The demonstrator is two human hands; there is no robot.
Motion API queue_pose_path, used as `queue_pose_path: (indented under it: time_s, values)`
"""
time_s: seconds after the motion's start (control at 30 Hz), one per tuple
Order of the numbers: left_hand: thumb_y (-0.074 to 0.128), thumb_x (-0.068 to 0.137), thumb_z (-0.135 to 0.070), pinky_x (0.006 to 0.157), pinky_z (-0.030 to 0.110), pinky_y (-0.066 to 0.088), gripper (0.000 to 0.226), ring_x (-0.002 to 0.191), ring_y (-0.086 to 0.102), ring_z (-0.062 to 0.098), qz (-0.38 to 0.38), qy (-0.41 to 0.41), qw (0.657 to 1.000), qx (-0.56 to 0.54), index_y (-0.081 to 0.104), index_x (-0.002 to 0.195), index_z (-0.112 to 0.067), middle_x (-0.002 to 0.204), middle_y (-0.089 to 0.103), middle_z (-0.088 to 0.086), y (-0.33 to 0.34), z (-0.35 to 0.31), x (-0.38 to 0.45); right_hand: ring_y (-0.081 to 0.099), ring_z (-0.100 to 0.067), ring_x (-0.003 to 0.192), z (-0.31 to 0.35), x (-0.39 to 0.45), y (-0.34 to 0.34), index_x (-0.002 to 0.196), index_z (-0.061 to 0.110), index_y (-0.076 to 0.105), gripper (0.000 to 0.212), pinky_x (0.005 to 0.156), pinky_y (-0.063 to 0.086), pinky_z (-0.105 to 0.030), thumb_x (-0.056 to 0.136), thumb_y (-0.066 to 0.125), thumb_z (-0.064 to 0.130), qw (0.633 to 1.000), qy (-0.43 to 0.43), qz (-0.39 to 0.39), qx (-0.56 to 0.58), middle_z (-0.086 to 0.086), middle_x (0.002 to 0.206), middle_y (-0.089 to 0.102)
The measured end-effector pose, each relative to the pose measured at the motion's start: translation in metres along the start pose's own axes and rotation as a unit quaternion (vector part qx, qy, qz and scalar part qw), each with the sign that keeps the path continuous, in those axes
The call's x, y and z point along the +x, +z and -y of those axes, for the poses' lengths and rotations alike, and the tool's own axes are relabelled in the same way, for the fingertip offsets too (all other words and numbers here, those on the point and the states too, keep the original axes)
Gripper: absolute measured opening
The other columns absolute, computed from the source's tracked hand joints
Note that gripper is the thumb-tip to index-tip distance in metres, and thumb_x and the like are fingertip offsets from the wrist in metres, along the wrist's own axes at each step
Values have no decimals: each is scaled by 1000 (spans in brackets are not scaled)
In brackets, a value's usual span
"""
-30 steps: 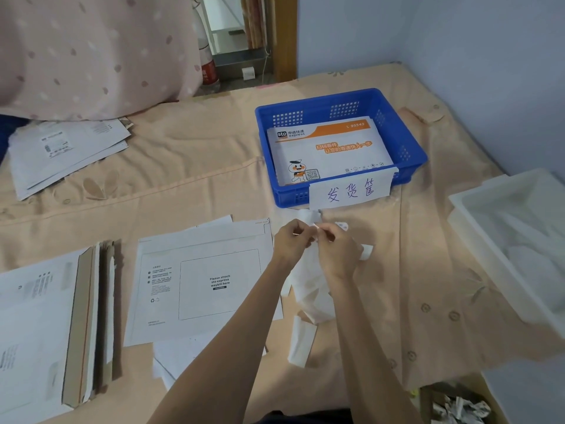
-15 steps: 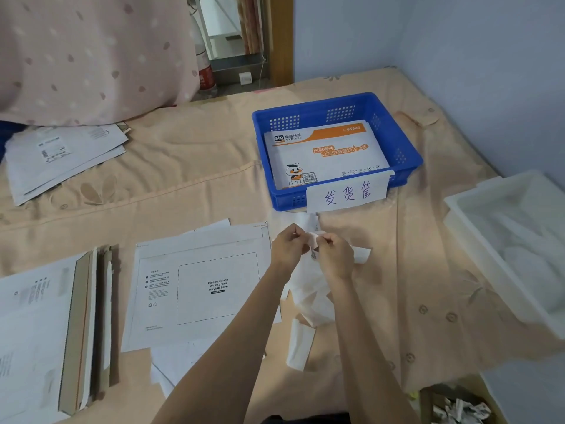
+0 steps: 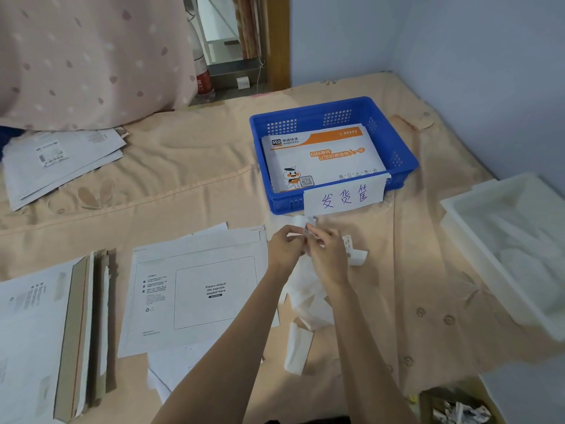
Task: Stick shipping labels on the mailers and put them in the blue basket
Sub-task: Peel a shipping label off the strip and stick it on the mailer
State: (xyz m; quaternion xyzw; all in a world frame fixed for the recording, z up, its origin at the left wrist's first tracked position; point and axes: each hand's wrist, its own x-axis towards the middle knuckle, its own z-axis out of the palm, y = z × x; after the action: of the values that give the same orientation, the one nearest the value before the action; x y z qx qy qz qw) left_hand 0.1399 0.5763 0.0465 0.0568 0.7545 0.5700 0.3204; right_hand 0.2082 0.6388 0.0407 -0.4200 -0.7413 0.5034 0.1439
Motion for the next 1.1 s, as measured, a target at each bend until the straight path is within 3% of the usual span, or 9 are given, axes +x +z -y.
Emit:
queue_pose_path:
  time_s: [0.1,0.2,0.33,0.43,0.53,0.7,0.8,0.93,1.1]
  values:
    - [52,91,-4,62,20,56,10,64,63,17,15,-46,997,-62,62,92,-4,72,63,9,0,-2,-2,56,-19,109,0,0,2,127,25,63,31,97,48,-41,99,50,28,999,-20,8,-24,-2,122,51]
    - [51,92,-6,66,22,57,12,62,64,16,19,-74,991,-110,62,94,-1,73,64,10,-3,-1,0,54,-14,108,-2,-1,2,129,24,61,33,96,47,-33,99,49,30,999,-24,13,-35,-1,125,50]
    - [54,90,-3,77,29,59,10,76,69,27,13,-75,990,-117,63,90,-1,84,69,18,-5,2,3,51,-5,99,3,-4,1,126,20,63,33,86,41,-20,98,51,33,1000,-15,8,15,3,120,58]
    - [58,86,-2,79,28,58,7,89,70,32,28,-67,992,-100,63,81,-1,95,70,24,-7,2,3,56,-7,92,6,-6,-1,113,17,67,24,81,45,-17,96,56,29,998,13,-12,64,8,100,64]
    - [59,86,-1,80,27,58,5,88,69,32,39,-62,993,-94,63,84,1,94,68,25,-10,2,3,61,-10,89,5,-3,-2,103,14,71,17,85,51,-25,91,64,23,996,20,-35,84,10,88,64]
    - [59,86,1,81,29,58,12,75,64,26,48,-66,991,-106,61,76,-5,83,64,16,-16,4,1,62,-16,73,-1,0,5,89,12,74,11,73,50,-30,89,66,19,997,-2,-53,48,5,75,66]
    - [59,85,1,86,34,56,15,77,65,29,49,-71,992,-96,60,73,-8,83,65,17,-18,6,2,58,-15,72,1,-4,8,90,7,72,17,68,39,-21,93,60,19,997,-31,-65,-23,-2,80,69]
    - [58,85,2,86,32,56,17,75,66,27,54,-72,991,-99,60,72,-9,79,65,13,-18,6,1,54,-18,77,3,-4,12,95,3,67,23,67,35,-25,97,50,19,994,-8,-80,-79,-9,90,68]
    - [59,86,3,84,29,57,16,63,64,19,60,-74,988,-122,57,73,-8,74,63,9,-18,4,0,59,-29,91,3,3,16,92,3,66,26,78,43,-32,97,49,22,992,86,-89,20,-13,95,66]
